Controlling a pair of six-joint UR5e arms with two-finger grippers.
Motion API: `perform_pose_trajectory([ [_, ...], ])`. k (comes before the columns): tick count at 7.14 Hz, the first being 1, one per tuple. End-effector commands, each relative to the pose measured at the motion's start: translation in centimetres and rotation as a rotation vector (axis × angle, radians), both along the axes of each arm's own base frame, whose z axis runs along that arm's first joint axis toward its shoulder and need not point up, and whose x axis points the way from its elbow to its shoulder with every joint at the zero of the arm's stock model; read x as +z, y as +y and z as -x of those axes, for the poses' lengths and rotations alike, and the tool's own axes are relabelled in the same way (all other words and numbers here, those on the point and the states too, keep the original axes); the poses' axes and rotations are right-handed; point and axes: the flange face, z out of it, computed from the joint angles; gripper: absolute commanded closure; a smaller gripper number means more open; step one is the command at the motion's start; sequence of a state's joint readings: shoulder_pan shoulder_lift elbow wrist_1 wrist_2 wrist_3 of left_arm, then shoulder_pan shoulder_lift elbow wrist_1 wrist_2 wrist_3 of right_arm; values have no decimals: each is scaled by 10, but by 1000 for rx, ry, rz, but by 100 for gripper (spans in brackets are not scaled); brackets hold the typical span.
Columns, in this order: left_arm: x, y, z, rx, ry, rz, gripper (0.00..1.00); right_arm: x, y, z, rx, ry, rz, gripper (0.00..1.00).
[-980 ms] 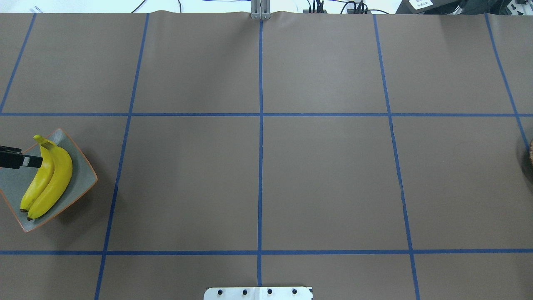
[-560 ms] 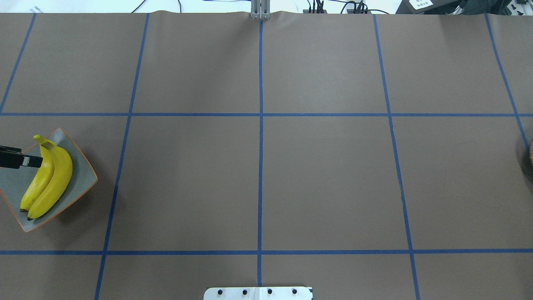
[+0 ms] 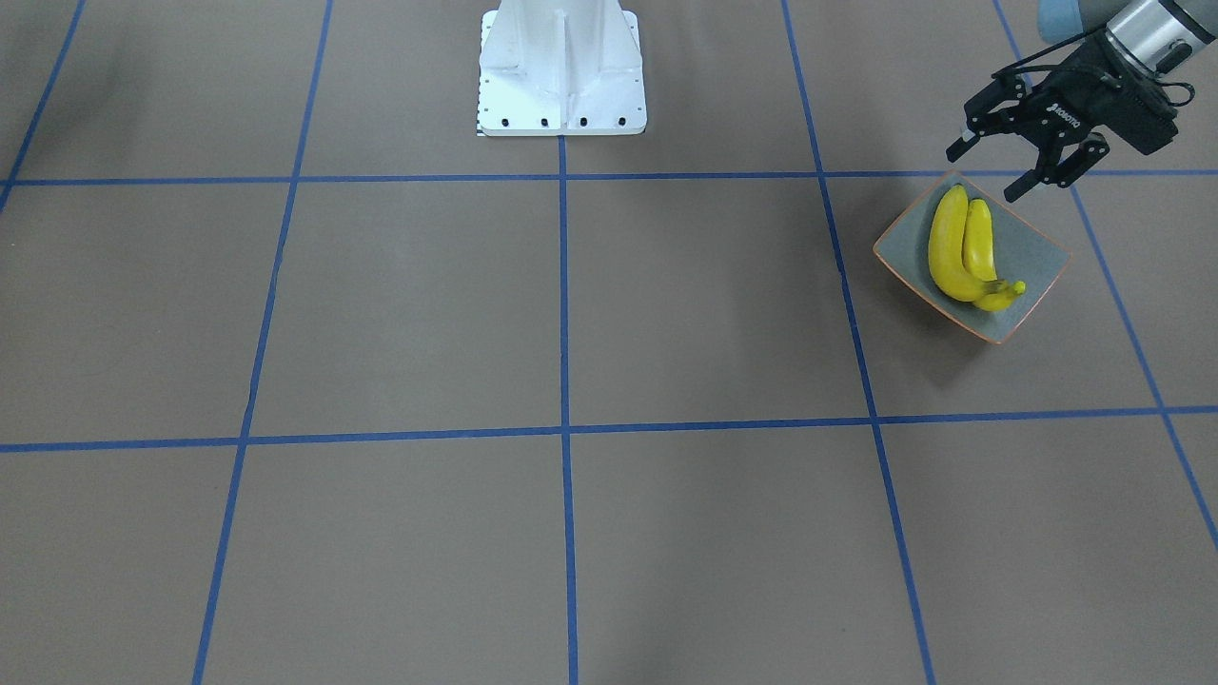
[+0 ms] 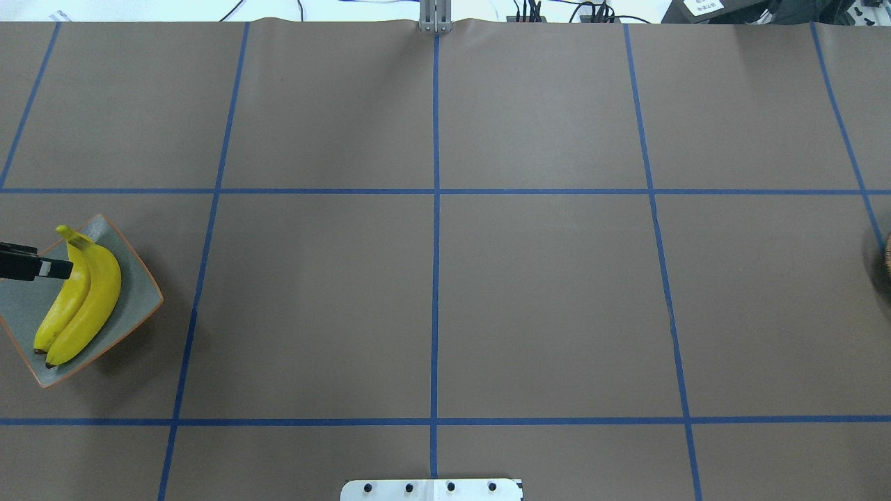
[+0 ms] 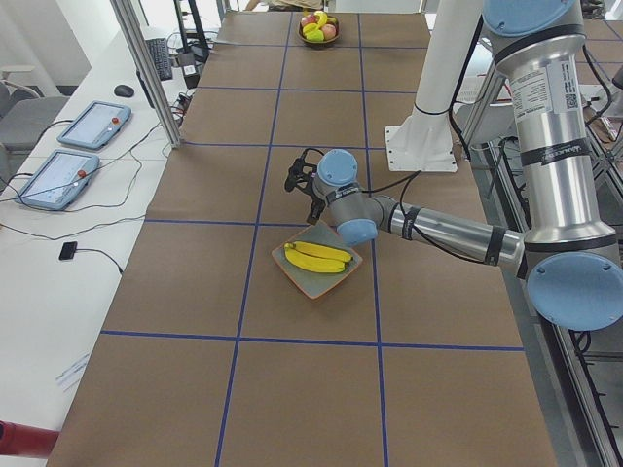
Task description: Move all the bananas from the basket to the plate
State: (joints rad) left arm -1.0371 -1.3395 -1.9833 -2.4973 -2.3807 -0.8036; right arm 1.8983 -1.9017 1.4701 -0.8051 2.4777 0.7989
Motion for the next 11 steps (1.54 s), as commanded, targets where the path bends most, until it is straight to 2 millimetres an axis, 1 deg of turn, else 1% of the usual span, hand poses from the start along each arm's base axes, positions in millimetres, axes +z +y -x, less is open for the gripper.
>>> perform_pose_trajectory([
  [1,1,-1,0,0,-2,3,0,2,9,-4,58,-8,33,0],
  [2,2,0,0,-1,-2,3,0,2,10,-3,183,-107,170,0],
  [3,2,0,0,0,-2,3,0,0,7,1,215,-146,224,0],
  [4,2,0,0,0,-2,4,0,4,6,6,201,-146,235,0],
  [5,3,-1,-1,0,-3,6,0,16,12,10,185,-145,250,9],
  [6,5,-1,-1,1,-5,7,0,15,2,20,157,-141,258,7],
  [7,5,-1,-1,1,-5,7,0,13,-7,26,182,-172,310,0],
  [8,5,-1,-1,1,-5,7,0,7,-21,35,202,-197,360,0],
  [10,5,-1,-1,1,-6,8,0,5,-41,59,201,-201,434,0],
  [11,5,-1,-1,1,-5,7,0,14,-48,70,191,-192,469,0],
])
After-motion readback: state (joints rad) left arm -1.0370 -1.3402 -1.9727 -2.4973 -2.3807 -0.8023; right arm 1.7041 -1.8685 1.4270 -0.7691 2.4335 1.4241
